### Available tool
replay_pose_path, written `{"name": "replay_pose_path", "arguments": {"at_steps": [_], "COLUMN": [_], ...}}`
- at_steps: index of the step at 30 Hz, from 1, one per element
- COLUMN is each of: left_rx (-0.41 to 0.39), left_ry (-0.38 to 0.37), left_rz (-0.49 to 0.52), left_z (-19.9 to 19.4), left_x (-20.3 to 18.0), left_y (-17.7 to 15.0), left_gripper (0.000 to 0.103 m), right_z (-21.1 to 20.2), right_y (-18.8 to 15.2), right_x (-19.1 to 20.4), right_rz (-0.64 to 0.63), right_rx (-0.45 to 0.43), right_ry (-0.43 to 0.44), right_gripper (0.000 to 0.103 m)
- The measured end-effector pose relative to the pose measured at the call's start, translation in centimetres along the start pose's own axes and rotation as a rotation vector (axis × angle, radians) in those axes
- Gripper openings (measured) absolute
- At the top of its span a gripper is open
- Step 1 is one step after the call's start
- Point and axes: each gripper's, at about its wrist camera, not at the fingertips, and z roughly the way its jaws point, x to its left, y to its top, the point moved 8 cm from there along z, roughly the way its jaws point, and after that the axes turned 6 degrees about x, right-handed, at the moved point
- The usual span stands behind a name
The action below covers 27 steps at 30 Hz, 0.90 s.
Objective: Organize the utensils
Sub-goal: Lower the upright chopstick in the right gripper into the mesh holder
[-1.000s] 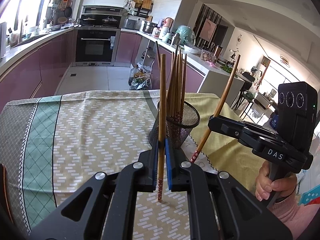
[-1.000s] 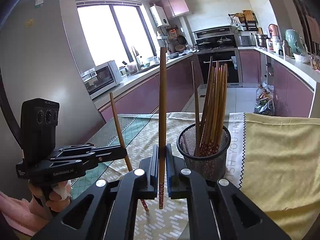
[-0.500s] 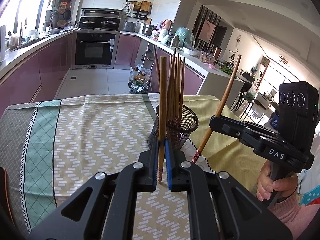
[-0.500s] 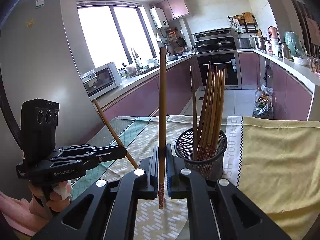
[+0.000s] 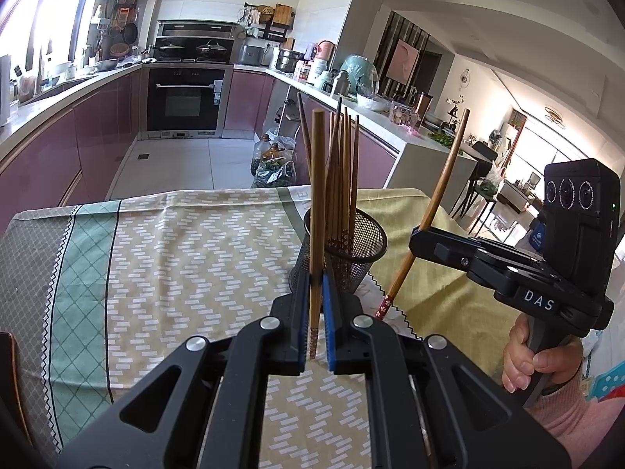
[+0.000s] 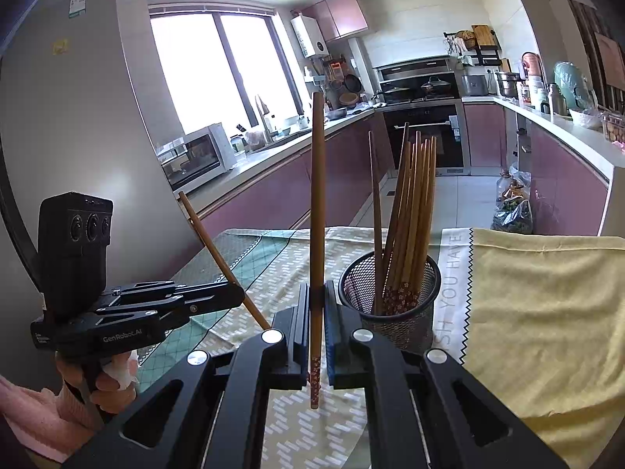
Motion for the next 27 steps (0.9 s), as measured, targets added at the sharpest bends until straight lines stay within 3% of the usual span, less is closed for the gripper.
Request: {"name": "replay_pose_path", "arguments": {"at_steps": [27], "left_rx": [-0.033], "left_ry": [0.001], "left_rz": [0.036], "left_z": [-1.0], "left_x": [-0.5], "left_y": [1.1], "left_gripper": [0.007], "right_z": [-0.8], "right_y": [1.1], "right_x": [0.3], "right_rz": [-0.017], "right_rx": [-0.028], "right_ry": [-0.019], "right_gripper": [0.006]}}
